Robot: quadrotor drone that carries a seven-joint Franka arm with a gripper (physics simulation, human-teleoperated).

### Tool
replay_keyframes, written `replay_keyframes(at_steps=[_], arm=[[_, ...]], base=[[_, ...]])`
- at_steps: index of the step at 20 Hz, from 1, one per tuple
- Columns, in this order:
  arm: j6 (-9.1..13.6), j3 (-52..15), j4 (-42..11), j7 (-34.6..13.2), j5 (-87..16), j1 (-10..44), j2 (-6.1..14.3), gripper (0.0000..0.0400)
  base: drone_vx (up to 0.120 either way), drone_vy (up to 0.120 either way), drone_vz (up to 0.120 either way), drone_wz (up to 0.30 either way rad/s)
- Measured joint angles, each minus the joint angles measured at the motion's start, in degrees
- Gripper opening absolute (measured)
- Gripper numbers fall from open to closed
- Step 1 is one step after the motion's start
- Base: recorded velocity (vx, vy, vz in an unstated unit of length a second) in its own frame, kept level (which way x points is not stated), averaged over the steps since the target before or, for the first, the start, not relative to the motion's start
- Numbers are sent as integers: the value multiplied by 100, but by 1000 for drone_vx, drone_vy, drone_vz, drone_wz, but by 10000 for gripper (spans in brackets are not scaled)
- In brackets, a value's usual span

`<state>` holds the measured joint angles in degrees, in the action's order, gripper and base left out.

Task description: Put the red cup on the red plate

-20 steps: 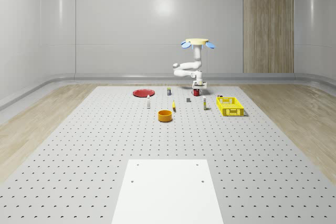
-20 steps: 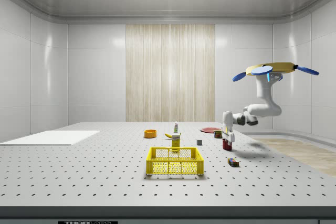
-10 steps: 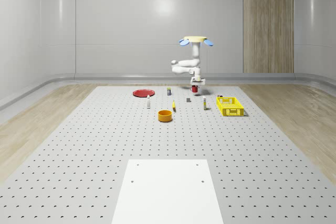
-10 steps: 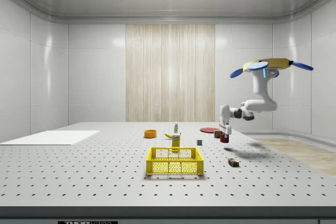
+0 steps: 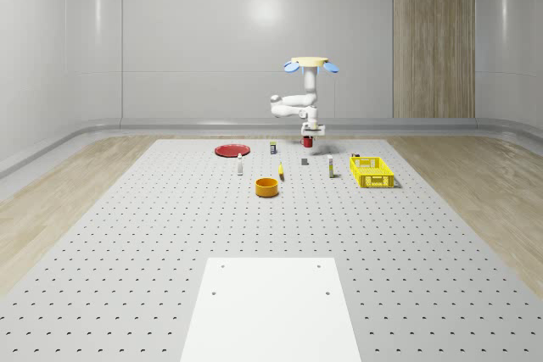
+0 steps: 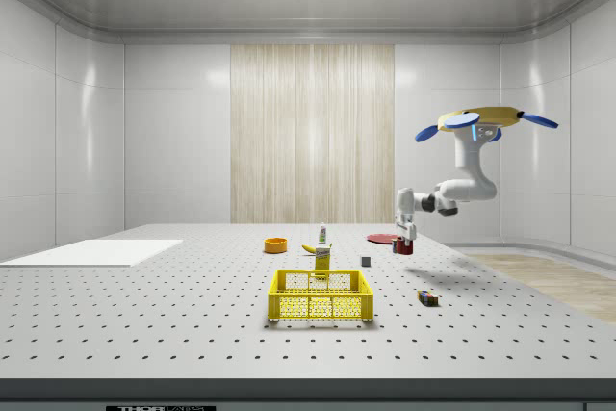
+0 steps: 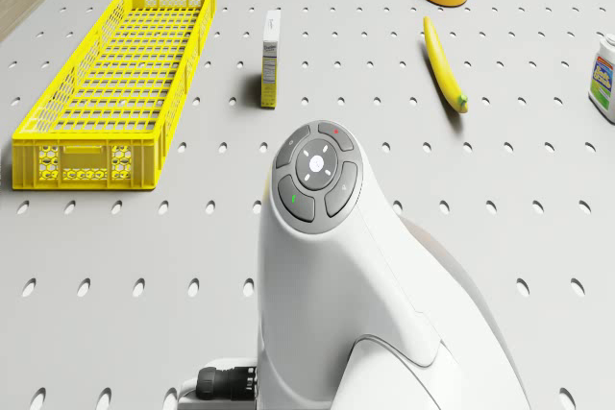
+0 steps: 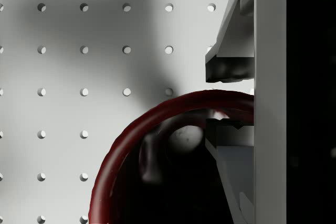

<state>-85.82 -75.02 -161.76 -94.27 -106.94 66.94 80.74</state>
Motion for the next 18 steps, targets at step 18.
replay_keyframes(at_steps=[18], arm=[[-202, -39, 11, -55, 103, 62, 220, 99]], base=[[-113, -120, 64, 0]])
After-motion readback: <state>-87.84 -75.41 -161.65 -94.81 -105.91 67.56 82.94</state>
